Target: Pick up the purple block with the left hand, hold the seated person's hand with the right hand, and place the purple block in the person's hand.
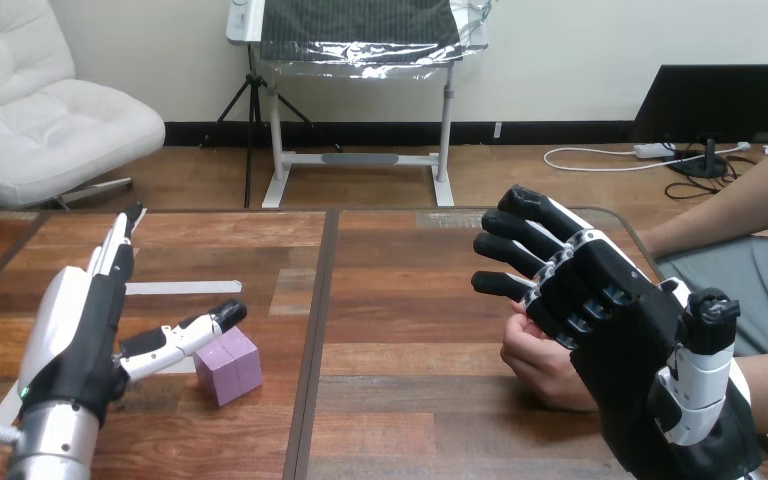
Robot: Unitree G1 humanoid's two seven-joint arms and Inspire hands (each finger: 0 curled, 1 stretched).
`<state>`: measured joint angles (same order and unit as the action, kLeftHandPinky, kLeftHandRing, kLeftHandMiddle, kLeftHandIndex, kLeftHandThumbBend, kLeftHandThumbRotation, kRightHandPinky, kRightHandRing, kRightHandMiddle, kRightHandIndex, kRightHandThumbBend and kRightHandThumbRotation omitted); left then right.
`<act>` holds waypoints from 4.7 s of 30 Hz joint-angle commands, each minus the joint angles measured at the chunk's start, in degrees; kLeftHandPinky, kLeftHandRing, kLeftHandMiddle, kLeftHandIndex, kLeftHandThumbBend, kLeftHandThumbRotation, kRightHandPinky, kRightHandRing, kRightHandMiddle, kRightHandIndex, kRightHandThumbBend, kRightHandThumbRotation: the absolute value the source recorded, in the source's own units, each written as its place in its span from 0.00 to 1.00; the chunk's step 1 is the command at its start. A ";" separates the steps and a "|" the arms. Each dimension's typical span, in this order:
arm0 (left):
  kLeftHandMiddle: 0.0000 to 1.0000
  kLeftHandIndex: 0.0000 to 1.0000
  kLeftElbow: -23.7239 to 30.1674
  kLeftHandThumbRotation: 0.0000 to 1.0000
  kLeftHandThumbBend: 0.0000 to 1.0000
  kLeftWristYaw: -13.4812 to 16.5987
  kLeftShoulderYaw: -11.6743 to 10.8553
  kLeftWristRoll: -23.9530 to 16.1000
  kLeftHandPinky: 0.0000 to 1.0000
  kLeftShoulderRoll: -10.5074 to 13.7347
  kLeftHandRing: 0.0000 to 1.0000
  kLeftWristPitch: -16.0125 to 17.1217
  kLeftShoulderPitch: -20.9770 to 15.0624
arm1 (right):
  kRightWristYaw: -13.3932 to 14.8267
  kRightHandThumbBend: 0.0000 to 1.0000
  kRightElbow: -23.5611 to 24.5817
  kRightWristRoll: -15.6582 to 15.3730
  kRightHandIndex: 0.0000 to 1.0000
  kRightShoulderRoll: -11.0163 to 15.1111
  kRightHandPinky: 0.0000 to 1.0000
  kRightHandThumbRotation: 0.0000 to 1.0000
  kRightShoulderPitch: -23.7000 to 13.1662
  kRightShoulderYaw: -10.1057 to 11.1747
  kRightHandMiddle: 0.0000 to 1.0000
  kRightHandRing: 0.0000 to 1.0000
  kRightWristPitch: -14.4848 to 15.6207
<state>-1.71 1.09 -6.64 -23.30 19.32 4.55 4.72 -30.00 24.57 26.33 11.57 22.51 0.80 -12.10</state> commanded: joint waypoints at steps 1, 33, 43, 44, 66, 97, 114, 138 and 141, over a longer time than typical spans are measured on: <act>1.00 1.00 -1.90 0.48 0.86 0.06 1.83 -1.58 0.94 1.61 1.00 -1.12 -5.62 | 0.16 0.91 1.27 0.24 0.87 -0.05 0.80 0.98 -2.97 0.94 0.87 0.87 -1.26; 1.00 0.96 -14.34 0.49 0.90 -2.46 9.02 -6.23 0.89 5.14 0.98 -5.19 -14.19 | -0.53 0.91 1.68 1.83 0.87 0.10 0.79 0.96 -2.37 1.40 0.87 0.87 -0.92; 0.99 0.94 -15.65 0.53 0.93 -3.26 10.17 -6.02 0.89 4.72 0.97 -6.38 -15.28 | -0.57 0.91 1.89 1.85 0.88 0.08 0.79 0.96 -2.09 1.47 0.88 0.87 -0.93; 0.99 0.94 -15.77 0.53 0.93 -3.24 10.28 -6.02 0.88 4.74 0.97 -6.37 -15.35 | -0.58 0.91 1.90 1.85 0.88 0.07 0.79 0.96 -2.07 1.48 0.88 0.87 -0.93; 0.97 0.92 -18.12 0.57 0.96 -3.92 12.31 -5.85 0.86 4.67 0.95 -6.55 -16.45 | -1.04 0.90 1.68 2.24 0.88 0.05 0.79 0.96 -1.91 1.89 0.88 0.88 -0.91; 0.92 0.89 -16.40 0.51 0.94 -5.67 15.05 -9.13 0.78 5.20 0.89 -13.59 -17.64 | -0.96 0.89 2.26 2.74 0.88 -0.24 0.79 0.95 -1.70 1.76 0.88 0.88 -0.57; 0.89 0.87 -16.75 0.40 0.90 -5.29 16.23 -10.66 0.71 5.12 0.87 -15.93 -18.79 | -0.90 0.88 3.02 3.21 0.88 -0.05 0.80 0.95 -1.36 1.79 0.88 0.88 -0.36; 0.81 0.80 -18.85 0.13 0.85 -2.21 16.83 -11.27 0.56 3.87 0.74 -17.47 -20.24 | -0.99 0.88 3.03 3.59 0.88 -0.18 0.79 0.94 -1.08 1.85 0.88 0.88 -0.74; 0.80 0.79 -19.38 0.11 0.85 -1.76 17.08 -11.46 0.56 3.91 0.73 -17.30 -20.41 | -0.89 0.88 3.12 3.63 0.88 -0.17 0.79 0.94 -1.04 1.85 0.88 0.88 -0.69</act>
<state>-20.23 -2.41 9.94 -33.96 22.89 -12.89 -11.26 -31.03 24.58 29.14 11.55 23.01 2.27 -12.09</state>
